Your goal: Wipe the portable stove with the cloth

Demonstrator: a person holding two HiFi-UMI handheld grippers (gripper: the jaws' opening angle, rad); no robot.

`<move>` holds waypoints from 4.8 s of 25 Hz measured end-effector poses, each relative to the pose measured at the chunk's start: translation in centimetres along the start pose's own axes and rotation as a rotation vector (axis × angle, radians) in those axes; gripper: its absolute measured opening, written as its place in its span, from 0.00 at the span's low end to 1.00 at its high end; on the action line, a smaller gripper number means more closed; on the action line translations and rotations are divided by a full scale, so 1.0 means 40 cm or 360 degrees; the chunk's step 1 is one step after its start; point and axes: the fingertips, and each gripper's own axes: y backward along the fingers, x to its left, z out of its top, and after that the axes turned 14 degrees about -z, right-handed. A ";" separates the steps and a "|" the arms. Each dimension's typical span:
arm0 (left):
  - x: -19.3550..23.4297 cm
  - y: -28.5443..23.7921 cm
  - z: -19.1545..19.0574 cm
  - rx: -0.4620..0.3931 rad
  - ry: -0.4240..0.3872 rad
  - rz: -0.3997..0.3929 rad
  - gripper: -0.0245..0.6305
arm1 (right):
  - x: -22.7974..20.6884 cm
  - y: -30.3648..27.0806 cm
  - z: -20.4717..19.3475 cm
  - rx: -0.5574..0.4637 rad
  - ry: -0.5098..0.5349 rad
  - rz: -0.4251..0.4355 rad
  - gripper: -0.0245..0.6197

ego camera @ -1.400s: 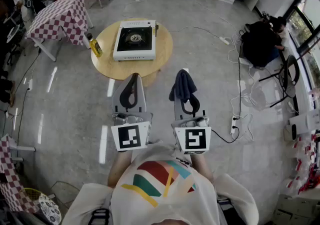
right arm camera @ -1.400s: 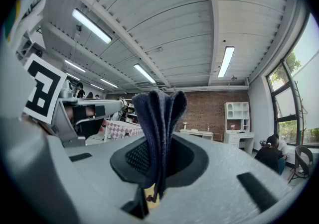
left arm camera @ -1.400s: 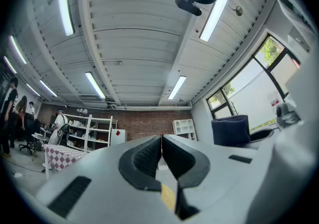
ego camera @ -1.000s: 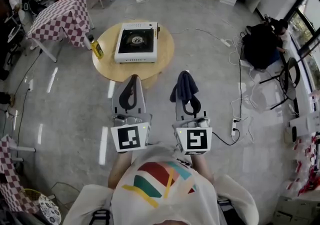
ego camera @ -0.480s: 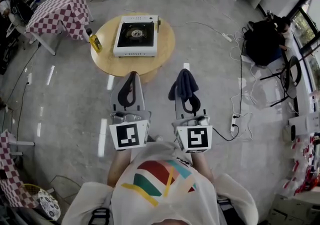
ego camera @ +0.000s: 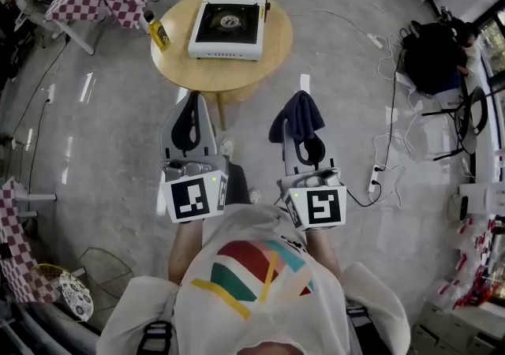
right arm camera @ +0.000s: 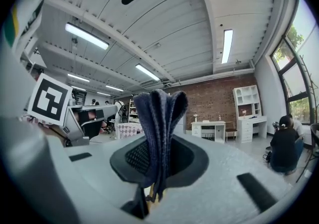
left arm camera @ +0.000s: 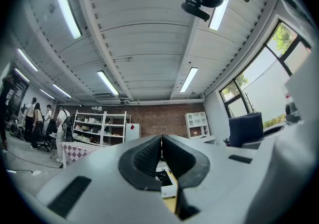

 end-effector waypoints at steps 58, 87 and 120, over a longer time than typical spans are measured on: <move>0.649 -0.879 -0.307 -0.0016 0.0172 -0.0147 0.05 | 0.017 -1.053 -0.077 0.0267 0.0041 -0.0249 0.09; 0.474 -0.997 -0.376 0.0117 0.0167 -0.0248 0.05 | -0.236 -1.204 -0.275 0.0532 0.1276 -0.0268 0.09; 0.508 -0.940 -0.495 0.0355 0.0113 -0.0173 0.05 | -0.183 -1.217 -0.764 0.0941 0.2592 0.0674 0.09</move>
